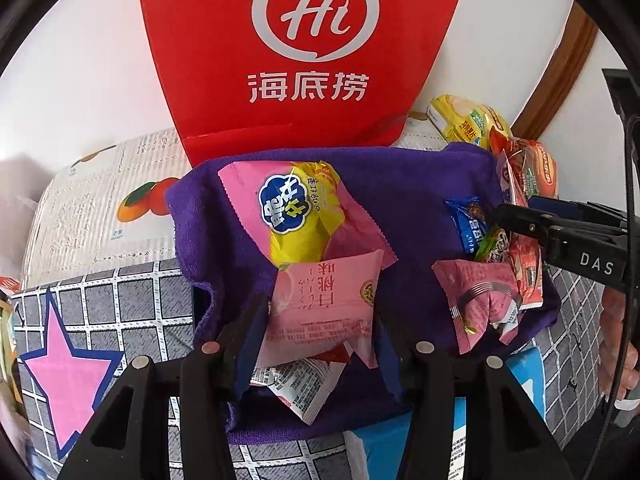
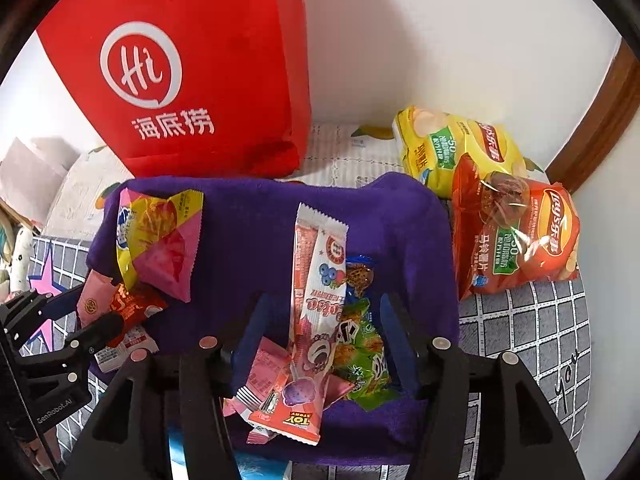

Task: Organize snacks
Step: 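Lower the held stick packet toward the cloth with the right tool, then open the right tool to release the stick packet onto the cloth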

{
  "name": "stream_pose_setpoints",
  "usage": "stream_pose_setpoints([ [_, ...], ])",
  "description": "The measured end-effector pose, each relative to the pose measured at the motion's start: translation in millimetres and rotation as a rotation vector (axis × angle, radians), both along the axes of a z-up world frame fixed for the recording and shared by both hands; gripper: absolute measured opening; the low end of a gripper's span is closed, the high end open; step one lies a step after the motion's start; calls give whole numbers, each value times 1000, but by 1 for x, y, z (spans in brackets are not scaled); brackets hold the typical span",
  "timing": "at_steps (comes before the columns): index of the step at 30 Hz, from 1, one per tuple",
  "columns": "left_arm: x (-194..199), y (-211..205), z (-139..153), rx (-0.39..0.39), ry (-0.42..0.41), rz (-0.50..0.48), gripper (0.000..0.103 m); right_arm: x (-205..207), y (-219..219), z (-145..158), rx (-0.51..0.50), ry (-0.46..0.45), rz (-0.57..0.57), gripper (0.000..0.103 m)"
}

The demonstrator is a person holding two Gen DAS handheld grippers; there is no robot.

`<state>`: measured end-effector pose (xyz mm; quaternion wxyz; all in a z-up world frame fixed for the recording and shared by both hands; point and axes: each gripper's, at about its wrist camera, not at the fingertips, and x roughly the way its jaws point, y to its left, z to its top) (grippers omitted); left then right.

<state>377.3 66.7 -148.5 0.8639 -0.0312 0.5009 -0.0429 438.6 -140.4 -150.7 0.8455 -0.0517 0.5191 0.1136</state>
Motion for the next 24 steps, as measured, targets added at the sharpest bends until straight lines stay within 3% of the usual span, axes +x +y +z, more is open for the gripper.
stream_pose_setpoints([
  [14,-11,10,24,-69,-51,10,56,-9,-17,34,121,-78,-49,59],
  [24,-21,15,42,-110,-89,3,57,-40,-15,63,151,-220,-20,59],
])
